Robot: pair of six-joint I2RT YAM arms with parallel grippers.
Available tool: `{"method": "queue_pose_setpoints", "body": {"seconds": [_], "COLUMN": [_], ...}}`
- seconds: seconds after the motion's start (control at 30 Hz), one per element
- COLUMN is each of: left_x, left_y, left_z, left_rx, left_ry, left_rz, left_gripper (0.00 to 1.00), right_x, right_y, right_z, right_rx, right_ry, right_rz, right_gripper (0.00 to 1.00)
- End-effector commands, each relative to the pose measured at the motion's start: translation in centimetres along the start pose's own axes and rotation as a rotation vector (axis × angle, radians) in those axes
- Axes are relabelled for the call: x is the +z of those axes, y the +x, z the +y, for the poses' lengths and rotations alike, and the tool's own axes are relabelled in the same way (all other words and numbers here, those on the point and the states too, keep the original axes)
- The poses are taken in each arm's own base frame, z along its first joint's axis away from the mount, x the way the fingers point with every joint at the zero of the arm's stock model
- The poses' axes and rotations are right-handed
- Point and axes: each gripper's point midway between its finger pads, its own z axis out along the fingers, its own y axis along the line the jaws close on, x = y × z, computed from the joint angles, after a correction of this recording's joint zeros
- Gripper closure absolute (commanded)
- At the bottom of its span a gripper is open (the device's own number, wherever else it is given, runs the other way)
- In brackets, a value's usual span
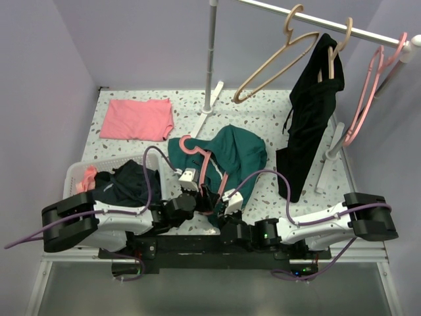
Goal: Place the shorts on the hanger
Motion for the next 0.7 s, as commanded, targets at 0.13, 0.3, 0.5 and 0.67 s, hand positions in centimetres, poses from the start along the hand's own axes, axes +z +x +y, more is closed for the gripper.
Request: {"method": "queue_pose_setpoints", "body": {"seconds": [0.13, 0.3, 0.5, 0.67], "left_x": [1.0, 1.4, 1.7, 1.7], "left_y": [-4.0, -5.6, -5.0, -5.5], "left_z": [-0.3, -0.8, -0.9, -0.9], "left_rx": [-0.041, -0.018, -0.007, 0.005], "left_ry": [0.056, 0.098, 0.106, 0.114], "left_rz": [-0.048, -0.054, -0.027, -0.040], "left_gripper": [0.44, 0.44, 0.46, 0.34], "right_x": [-0.2, -0.3, -0.4, -0.5], "right_y": [-1.1, -1.0, -1.3, -1.3], "right_z": [-0.1, -0.4, -0.2, -0.3], "right_rx": [0.078, 0.085, 0.081, 0.083], "right_ry": [0.007, 0.006, 0.000, 0.002], "right_rz": [-0.058, -0.059, -0.060, -0.058], "right_gripper": [1.00, 1.00, 1.00, 1.00]}}
